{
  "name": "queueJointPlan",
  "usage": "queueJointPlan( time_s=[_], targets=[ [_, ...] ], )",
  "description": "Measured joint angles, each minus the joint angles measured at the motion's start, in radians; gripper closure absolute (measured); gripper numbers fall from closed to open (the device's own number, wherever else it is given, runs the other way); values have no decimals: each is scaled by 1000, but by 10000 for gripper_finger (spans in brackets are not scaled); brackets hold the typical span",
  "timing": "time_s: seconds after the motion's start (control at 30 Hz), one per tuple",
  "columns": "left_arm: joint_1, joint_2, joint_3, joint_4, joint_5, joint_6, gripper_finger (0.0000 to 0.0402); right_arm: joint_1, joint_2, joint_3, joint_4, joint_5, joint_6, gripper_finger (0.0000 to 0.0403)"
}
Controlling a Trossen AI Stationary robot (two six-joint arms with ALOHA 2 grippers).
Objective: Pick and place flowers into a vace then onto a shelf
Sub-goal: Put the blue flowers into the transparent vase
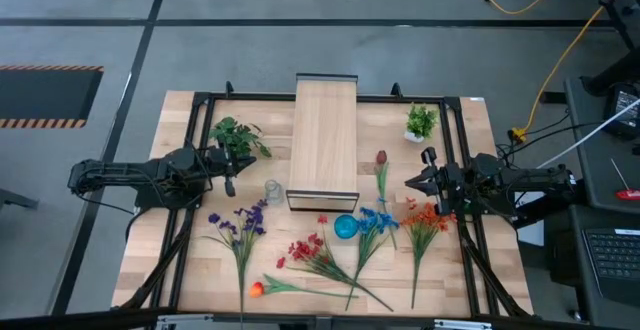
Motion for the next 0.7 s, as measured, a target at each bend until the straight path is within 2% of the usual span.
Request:
queueJointPlan(
  time_s=[0.3,0.5,0.7],
  targets=[
    [0,0,6,0,40,0,396,0,2,9,-6,121,26,399],
    [0,12,6,11,24,-34,400,0,46,64,-3,214,24,395],
    [6,61,6,73,-7,-47,399,-3,131,104,0,230,21,400]
  ],
)
